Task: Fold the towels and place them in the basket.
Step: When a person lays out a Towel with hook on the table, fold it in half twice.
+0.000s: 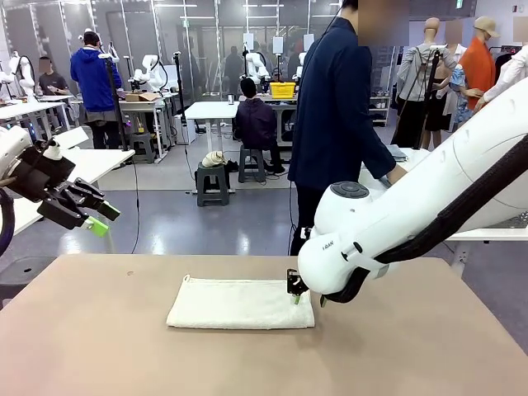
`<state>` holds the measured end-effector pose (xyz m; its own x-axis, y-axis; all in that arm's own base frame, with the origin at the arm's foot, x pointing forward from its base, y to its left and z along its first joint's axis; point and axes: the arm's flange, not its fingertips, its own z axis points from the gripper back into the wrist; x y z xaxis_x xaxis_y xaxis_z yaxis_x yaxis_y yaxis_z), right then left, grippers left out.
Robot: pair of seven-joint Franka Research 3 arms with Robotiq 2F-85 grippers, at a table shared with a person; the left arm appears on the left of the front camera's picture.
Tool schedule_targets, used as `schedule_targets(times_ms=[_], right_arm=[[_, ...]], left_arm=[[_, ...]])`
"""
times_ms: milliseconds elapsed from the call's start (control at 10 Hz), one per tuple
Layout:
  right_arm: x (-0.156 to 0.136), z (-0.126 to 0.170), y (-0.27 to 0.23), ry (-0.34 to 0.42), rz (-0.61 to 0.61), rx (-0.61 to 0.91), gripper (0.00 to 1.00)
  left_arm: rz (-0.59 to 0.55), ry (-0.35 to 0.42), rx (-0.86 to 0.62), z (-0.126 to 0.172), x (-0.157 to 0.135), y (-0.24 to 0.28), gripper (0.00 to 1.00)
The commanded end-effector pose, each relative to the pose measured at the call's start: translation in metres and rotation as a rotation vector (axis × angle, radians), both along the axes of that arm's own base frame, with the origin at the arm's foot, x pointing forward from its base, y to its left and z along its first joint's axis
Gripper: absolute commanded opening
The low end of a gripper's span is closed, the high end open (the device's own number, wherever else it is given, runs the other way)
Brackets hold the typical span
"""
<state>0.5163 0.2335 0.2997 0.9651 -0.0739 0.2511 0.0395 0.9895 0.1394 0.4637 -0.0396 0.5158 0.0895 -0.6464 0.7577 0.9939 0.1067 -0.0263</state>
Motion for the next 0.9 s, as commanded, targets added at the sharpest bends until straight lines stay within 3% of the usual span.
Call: schedule_targets(times_ms=[0, 500, 600, 800], right_arm=[[0.0013, -0.0055, 0.0128, -0.010, -0.039, -0.011, 0.47], [0.0014, -0.0100, 0.0148, -0.008, -0.038, -0.021, 0.47], [0.0022, -0.0103, 0.0155, 0.000, -0.043, -0.028, 0.28], [0.0020, -0.0107, 0.0156, -0.002, -0.042, -0.031, 0.28]], left_arm=[[0.002, 0.003, 0.011, 0.0032, -0.0007, -0.0003, 0.80], [0.002, 0.003, 0.011, 0.0032, -0.0007, -0.0003, 0.80], [0.002, 0.003, 0.011, 0.0032, -0.0007, -0.0003, 0.80], [0.002, 0.003, 0.011, 0.0032, -0.0007, -0.0003, 0.80]])
